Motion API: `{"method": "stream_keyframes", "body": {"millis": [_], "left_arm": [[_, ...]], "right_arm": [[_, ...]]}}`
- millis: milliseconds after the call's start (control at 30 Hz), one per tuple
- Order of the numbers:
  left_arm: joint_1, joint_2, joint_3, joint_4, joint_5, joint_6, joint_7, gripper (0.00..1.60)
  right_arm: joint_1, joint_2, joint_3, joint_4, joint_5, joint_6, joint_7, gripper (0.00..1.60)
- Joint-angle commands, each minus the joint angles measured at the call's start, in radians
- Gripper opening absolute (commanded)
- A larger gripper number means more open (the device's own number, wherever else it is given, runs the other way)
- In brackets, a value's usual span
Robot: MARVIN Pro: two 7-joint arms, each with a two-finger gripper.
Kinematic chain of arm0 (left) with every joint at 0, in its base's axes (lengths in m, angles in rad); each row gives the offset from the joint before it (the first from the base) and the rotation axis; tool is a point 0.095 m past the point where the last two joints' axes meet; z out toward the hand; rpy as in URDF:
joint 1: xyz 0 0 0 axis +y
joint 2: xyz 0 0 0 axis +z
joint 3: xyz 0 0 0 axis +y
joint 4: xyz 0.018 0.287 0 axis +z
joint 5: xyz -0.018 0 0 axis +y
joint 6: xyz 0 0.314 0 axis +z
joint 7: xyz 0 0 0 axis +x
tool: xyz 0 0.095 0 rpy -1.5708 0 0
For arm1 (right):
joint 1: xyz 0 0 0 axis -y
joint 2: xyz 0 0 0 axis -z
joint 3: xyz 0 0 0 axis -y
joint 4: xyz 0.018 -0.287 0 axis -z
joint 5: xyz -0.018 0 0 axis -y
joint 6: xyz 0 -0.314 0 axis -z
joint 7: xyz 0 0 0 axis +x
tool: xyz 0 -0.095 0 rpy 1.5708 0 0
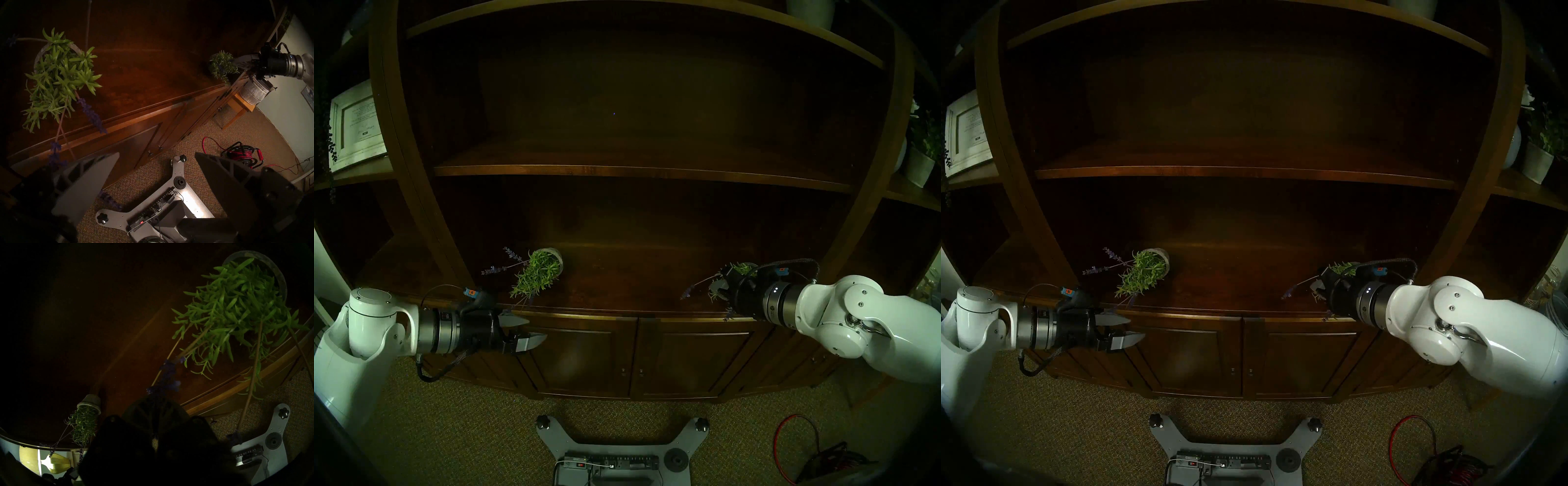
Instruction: Place the fake decorative plant upright
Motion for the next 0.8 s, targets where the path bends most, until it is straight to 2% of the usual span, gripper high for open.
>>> {"method": "stream_keyframes", "body": {"millis": [0,500,767], "left_arm": [[-0.010,0.003,-0.008,-0.008,-0.002,-0.003,0.000,1.60],[-0.010,0.005,-0.005,-0.006,-0.002,-0.003,-0.001,1.60],[-0.010,0.007,-0.004,-0.004,-0.001,-0.004,-0.001,1.60]], "right_arm": [[0.095,-0.027,0.012,0.001,-0.016,0.004,0.005,0.00],[0.202,-0.088,-0.015,0.022,-0.032,0.022,-0.009,0.00],[0.279,-0.137,-0.040,0.062,-0.041,0.031,-0.021,0.00]]}}
